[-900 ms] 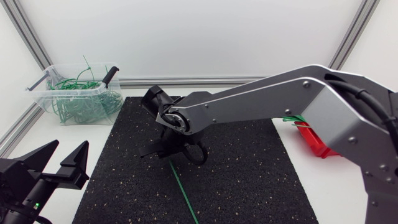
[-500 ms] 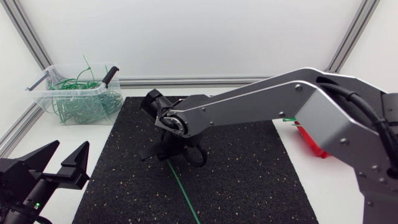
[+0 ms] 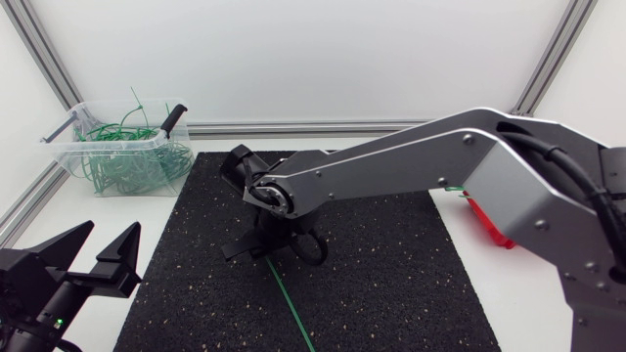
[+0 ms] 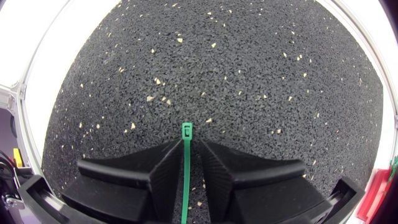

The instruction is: Take a green cable tie from the red box, thread the tail through the head to close it, then place it in the transparent bin on the left.

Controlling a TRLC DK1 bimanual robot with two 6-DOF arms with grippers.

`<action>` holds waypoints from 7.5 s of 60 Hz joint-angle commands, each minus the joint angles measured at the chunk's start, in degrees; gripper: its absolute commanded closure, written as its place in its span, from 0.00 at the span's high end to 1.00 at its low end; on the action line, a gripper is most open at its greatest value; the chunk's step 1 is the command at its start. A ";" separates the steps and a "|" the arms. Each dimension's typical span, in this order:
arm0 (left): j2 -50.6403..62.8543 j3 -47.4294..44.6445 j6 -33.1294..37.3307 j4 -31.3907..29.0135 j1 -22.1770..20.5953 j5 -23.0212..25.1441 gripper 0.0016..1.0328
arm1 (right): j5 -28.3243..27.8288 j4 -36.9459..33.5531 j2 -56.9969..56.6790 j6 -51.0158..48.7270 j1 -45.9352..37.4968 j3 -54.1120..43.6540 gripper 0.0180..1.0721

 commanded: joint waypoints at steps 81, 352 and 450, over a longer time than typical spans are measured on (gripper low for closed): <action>0.93 -2.00 -0.23 -1.88 -0.53 0.14 0.94 | 0.08 -3.42 -4.52 -2.91 4.00 -11.06 0.27; 51.81 37.64 2.84 -22.44 -9.14 18.60 0.90 | 8.43 -8.34 -23.50 -1.94 -0.93 -20.64 0.05; 63.77 50.21 -4.10 -24.73 -13.18 27.12 0.83 | 36.82 5.19 -25.26 -11.52 13.31 -20.99 0.05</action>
